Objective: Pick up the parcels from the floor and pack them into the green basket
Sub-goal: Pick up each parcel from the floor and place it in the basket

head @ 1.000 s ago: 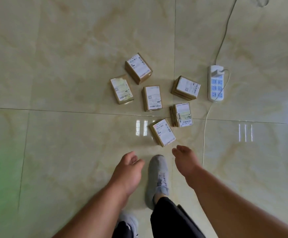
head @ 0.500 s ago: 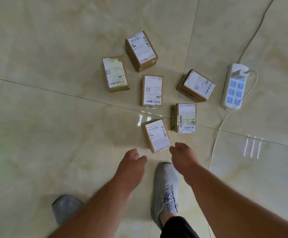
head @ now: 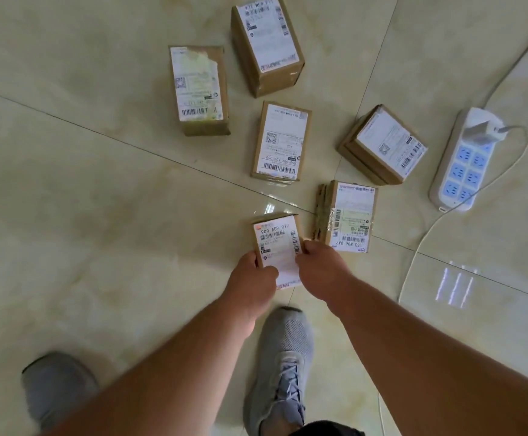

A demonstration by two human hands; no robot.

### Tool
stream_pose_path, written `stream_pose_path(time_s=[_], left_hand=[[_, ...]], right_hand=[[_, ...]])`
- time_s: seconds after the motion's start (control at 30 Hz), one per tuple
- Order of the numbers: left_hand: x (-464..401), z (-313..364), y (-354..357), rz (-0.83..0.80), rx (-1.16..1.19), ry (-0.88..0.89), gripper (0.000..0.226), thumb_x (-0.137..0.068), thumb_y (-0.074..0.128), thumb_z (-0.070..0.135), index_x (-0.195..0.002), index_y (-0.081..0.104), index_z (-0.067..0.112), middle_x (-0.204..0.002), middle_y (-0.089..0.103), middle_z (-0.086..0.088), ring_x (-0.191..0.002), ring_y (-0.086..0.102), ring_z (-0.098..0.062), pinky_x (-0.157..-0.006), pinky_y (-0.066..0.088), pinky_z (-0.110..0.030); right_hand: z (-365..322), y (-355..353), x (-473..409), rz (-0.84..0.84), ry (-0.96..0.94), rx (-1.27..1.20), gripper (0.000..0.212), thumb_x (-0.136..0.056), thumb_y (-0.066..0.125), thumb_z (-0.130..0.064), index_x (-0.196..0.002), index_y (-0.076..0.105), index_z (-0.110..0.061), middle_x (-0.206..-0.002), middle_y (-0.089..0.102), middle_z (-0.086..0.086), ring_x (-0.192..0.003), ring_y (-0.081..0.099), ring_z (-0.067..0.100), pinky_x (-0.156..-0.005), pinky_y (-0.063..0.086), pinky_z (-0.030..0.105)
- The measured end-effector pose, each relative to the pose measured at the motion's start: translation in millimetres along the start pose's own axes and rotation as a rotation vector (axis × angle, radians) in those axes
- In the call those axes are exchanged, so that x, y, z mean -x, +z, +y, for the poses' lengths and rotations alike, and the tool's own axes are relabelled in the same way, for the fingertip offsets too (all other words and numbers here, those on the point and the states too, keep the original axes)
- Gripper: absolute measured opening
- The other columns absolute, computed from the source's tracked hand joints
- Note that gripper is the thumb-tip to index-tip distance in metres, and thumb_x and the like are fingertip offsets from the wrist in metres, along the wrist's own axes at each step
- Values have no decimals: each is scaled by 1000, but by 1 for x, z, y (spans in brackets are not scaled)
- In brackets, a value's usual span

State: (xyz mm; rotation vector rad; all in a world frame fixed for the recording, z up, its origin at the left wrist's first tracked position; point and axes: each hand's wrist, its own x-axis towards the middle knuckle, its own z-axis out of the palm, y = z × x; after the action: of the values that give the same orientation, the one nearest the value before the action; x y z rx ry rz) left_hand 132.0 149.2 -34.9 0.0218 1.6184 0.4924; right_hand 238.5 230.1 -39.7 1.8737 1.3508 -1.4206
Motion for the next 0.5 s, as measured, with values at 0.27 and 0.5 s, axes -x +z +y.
stream_pose_path(time_s=[0.27, 0.5], left_hand=[[91, 5, -83, 59, 58, 67, 46, -82, 48, 19, -120, 66, 35, -117, 74, 14, -107, 68, -11, -92, 53, -32], [180, 7, -197, 219, 181, 143, 30, -93, 49, 22, -115, 66, 36, -110, 74, 16, -98, 69, -7, -73, 47, -25]], right_hand=[[-70, 22, 98, -49, -142, 119, 34, -99, 38, -15, -118, 65, -23, -107, 70, 3, -76, 60, 16, -52, 43, 24], [-166, 76, 194, -102, -339, 219, 31, -98, 42, -15, -115, 66, -26, -94, 68, -9, -71, 55, 3, -47, 36, 11]])
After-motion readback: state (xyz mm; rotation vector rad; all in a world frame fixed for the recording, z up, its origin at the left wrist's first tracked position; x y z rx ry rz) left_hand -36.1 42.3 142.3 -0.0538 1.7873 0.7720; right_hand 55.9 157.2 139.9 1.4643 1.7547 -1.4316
